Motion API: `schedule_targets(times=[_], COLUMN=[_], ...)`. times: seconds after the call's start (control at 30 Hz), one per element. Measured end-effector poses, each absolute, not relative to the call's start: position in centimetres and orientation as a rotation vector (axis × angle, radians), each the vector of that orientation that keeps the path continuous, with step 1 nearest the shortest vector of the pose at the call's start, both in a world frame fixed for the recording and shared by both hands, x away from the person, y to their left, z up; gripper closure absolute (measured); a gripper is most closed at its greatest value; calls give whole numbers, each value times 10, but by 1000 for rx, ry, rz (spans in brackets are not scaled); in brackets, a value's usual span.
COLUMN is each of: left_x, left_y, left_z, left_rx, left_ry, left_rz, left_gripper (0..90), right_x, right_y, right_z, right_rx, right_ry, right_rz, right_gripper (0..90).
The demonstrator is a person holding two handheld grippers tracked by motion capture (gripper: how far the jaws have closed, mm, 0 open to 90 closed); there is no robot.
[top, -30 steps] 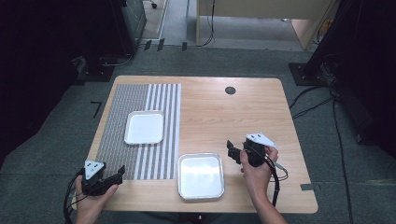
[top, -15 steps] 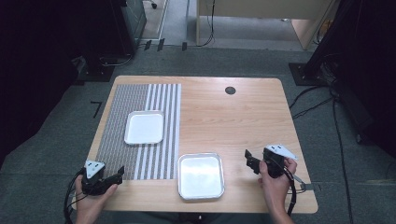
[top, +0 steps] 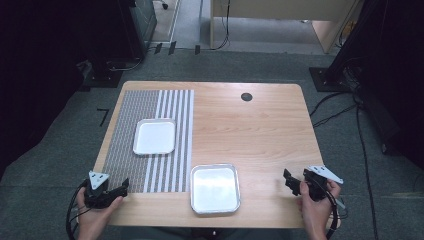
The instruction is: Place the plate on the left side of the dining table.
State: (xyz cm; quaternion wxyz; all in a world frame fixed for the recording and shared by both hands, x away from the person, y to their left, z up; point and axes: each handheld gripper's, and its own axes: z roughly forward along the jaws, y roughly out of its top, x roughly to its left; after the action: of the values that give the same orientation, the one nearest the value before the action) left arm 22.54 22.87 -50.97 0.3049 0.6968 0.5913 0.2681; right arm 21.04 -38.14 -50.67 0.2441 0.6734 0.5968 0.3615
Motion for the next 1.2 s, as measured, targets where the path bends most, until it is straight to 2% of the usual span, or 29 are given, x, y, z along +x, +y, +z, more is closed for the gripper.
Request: schedule_targets(times=[0.47,0.8,0.93,1.2], left_x=[229,232,234,233], left_y=[243,253,260,260], left_z=[-512,-514,-515,-516], left_rx=[1848,1842,1817,1813], left_ry=[1602,1612,1615,1607], left_rz=[760,751,687,694], left_gripper=[258,251,242,223], right_x=[196,197,198,198], right_y=[-417,-409,-409,-409], right_z=[-522,-525,-525,-525], right_rx=[1862,1787,1798,1800], right_ry=[1615,1675,1673,1672], right_rz=[887,770,760,758], right_gripper=[233,189,141,136])
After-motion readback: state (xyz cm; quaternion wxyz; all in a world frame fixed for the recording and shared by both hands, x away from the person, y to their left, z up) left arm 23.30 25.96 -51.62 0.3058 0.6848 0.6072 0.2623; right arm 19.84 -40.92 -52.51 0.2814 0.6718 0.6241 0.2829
